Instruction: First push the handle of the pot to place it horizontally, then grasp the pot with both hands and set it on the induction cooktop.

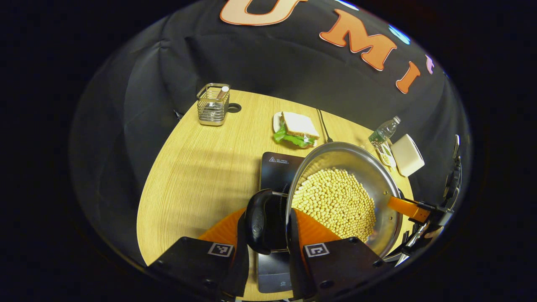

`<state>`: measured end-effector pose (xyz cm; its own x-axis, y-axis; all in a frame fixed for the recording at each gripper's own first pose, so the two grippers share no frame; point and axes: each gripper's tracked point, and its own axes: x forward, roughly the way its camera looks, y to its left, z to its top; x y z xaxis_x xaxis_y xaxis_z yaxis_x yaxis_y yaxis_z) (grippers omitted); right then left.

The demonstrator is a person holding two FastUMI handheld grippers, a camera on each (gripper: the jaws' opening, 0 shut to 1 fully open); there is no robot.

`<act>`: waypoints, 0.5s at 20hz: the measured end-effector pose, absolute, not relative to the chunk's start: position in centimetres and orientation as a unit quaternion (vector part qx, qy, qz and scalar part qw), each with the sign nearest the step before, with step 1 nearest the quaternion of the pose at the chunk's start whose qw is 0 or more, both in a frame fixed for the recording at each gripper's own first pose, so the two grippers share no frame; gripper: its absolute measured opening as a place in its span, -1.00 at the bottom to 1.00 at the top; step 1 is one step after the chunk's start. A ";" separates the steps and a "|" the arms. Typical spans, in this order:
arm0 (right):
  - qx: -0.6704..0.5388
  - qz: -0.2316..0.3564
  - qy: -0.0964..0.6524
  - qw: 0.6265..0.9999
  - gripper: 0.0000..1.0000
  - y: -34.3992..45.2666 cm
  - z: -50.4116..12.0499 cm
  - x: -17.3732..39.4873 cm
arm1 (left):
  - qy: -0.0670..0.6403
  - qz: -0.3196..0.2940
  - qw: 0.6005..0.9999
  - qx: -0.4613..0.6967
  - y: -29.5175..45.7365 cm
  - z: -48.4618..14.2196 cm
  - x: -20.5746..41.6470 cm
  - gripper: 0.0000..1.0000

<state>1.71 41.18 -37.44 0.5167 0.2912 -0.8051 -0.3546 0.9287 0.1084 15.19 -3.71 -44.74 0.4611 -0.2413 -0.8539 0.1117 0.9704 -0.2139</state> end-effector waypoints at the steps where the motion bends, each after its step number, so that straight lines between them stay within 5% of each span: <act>1: -0.035 0.185 0.457 0.869 -0.02 41.2 -37.6 1.6 | 0.511 -0.104 0.851 -0.063 -3.7 -44.7 15.2 -0.05; 10: -0.031 0.179 0.460 0.869 -0.02 41.3 -38.6 1.2 | 0.513 -0.111 0.849 -0.061 -3.6 -45.4 15.1 -0.05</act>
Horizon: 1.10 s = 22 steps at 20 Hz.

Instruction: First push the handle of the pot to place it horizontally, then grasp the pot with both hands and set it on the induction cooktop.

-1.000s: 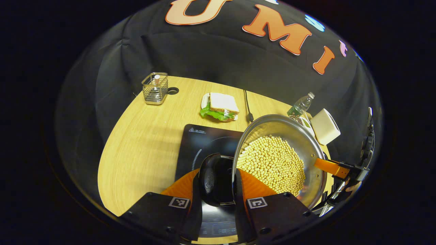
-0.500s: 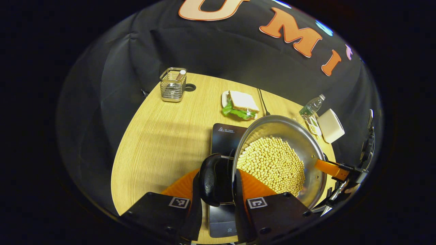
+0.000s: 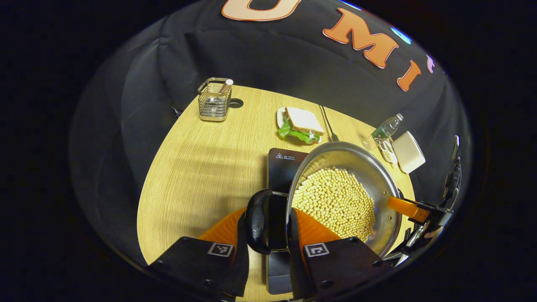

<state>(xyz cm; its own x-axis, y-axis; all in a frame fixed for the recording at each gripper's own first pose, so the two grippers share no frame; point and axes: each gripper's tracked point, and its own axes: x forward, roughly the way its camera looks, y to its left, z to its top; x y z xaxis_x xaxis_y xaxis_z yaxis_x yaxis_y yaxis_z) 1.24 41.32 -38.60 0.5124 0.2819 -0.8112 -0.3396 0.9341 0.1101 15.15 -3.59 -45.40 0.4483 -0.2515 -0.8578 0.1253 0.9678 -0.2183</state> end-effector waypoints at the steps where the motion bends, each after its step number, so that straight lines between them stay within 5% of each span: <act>1: -0.032 0.179 0.461 0.869 -0.01 41.3 -38.6 1.2 | 0.513 -0.113 0.849 -0.060 -3.7 -45.4 15.1 -0.05; 8: -0.032 0.177 0.459 0.870 0.12 41.2 -38.8 1.3 | 0.509 -0.120 0.850 -0.059 -3.6 -45.4 15.2 -0.03; 13: 0.006 0.169 0.457 0.873 0.27 40.7 -38.0 1.5 | 0.507 -0.109 0.852 -0.071 -3.7 -45.5 14.9 0.18; 17: 0.023 0.156 0.438 0.885 0.80 39.5 -36.4 2.0 | 0.508 -0.092 0.851 -0.094 -3.7 -45.4 14.6 0.24; 22: 0.044 0.146 0.395 0.906 0.91 37.3 -32.3 3.0 | 0.478 -0.057 0.874 -0.064 -1.9 -44.1 15.7 0.69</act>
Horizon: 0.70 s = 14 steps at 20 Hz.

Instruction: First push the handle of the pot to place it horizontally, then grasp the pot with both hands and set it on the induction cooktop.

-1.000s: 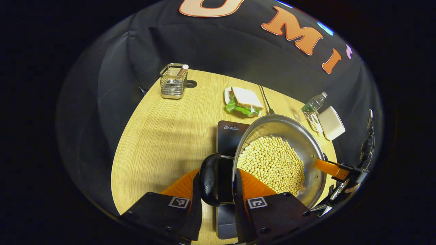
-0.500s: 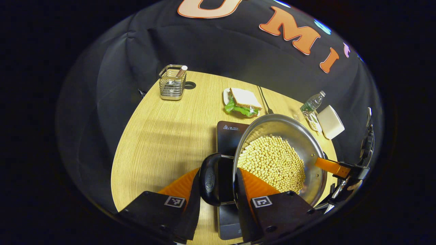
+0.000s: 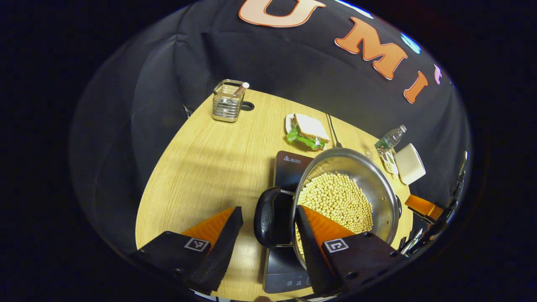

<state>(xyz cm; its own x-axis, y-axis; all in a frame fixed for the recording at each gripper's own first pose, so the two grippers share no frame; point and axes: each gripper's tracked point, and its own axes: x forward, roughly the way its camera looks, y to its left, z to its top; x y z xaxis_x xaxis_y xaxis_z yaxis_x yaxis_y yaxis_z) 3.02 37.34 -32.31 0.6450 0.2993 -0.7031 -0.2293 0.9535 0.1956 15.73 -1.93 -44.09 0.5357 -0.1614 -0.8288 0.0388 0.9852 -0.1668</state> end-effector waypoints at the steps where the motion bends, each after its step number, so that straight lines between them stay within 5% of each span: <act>1: 0.048 0.144 0.384 0.911 0.91 36.9 -31.1 3.2 | 0.466 -0.048 0.882 -0.051 -1.3 -43.6 16.1 0.84; 2: 0.050 0.144 0.370 0.916 0.90 36.6 -29.7 3.5 | 0.452 -0.045 0.890 -0.043 -1.1 -42.6 16.6 1.00; 14: -0.001 0.146 0.152 0.977 0.90 34.0 -5.7 4.2 | 0.204 -0.075 0.976 -0.017 -1.9 -17.3 22.6 0.96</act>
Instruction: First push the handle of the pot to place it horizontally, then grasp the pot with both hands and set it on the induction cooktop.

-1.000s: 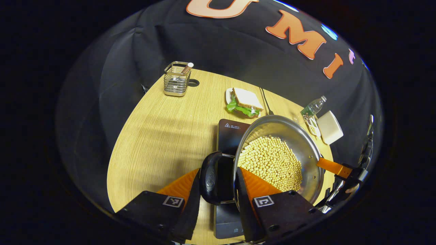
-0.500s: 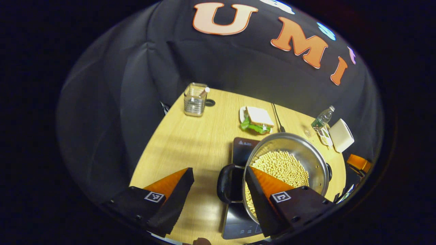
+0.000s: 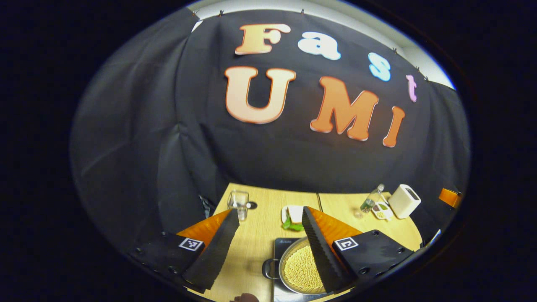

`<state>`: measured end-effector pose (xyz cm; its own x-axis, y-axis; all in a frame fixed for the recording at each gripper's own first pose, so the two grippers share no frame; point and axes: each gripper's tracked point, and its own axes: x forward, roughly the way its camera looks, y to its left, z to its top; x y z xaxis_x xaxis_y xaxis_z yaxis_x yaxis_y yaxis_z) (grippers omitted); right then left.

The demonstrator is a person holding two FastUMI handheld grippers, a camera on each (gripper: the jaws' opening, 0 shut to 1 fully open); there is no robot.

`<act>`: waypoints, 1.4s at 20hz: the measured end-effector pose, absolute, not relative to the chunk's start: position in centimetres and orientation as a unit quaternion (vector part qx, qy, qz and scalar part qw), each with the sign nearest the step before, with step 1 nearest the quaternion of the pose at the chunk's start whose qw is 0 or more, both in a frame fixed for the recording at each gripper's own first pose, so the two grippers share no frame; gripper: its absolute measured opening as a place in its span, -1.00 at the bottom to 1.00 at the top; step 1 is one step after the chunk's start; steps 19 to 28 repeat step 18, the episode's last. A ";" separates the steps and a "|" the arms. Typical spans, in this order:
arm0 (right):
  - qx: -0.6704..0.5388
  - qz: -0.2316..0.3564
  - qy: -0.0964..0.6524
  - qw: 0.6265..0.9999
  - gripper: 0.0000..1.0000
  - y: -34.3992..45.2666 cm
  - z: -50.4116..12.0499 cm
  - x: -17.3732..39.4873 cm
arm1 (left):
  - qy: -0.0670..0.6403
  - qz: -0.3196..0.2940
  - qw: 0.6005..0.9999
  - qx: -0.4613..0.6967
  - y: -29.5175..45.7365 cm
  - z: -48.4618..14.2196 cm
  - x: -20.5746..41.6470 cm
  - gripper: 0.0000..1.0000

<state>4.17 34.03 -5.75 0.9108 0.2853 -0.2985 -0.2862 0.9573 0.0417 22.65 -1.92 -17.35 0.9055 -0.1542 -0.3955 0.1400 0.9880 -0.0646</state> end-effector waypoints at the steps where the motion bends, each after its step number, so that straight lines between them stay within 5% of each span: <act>1: -0.001 0.147 0.137 0.980 0.91 34.0 -3.8 3.9 | 0.180 -0.076 0.981 -0.013 -2.0 -14.8 22.5 0.96; 8: 0.029 0.152 0.044 0.987 0.89 32.8 8.3 0.8 | 0.083 -0.087 0.993 -0.015 -1.4 0.0 19.9 0.94; 13: 0.013 0.155 0.018 0.988 0.89 32.6 11.0 -0.7 | 0.041 -0.086 0.995 -0.018 -0.2 5.9 17.7 0.94; 28: 0.005 0.162 0.008 0.987 0.90 33.0 11.7 -1.5 | 0.023 -0.074 0.997 -0.016 0.4 6.9 16.5 0.96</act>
